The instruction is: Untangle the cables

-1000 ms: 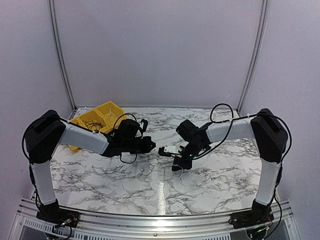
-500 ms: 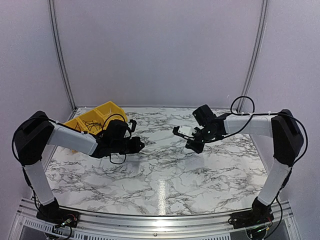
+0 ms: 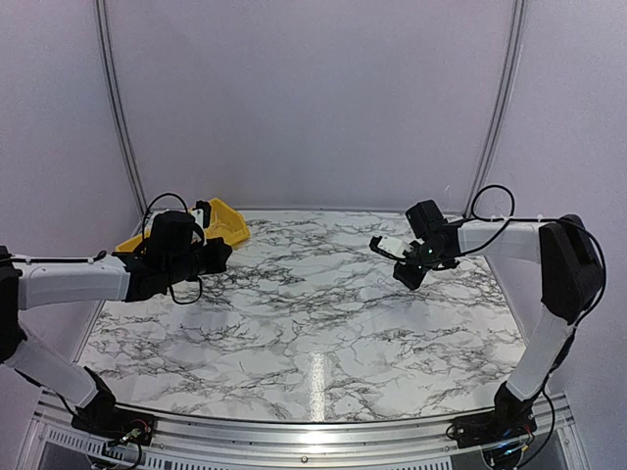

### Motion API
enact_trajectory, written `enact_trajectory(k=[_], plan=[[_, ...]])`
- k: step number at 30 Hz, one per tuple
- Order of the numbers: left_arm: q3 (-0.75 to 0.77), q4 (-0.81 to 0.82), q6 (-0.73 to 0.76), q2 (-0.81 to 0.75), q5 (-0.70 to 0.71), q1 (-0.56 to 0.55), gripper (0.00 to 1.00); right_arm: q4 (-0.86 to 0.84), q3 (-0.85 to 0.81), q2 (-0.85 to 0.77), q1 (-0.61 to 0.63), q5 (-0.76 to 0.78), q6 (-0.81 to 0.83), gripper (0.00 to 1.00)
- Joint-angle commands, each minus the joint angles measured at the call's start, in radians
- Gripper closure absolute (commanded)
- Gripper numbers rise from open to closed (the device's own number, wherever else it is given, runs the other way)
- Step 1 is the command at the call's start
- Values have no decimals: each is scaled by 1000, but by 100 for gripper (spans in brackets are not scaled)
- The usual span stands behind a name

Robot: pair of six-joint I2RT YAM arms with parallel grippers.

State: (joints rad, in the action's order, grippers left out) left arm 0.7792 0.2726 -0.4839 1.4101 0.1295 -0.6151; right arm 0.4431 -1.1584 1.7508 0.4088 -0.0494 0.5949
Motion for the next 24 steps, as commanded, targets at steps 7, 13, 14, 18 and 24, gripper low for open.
enact_trajectory(k=[7,13,14,18,24], plan=[[178,-328,231,-200,288,77,100,13,-3,2,-5,2,-7,100],[240,-348,230,-215,230,105,100,46,-19,6,-4,-108,0,100],[257,-347,223,-198,203,106,100,57,-22,2,-5,-150,2,100],[350,-344,210,-123,90,105,100,108,-41,-18,-4,-339,12,70],[482,-343,236,-15,37,106,100,111,-28,-28,-4,-356,19,59]])
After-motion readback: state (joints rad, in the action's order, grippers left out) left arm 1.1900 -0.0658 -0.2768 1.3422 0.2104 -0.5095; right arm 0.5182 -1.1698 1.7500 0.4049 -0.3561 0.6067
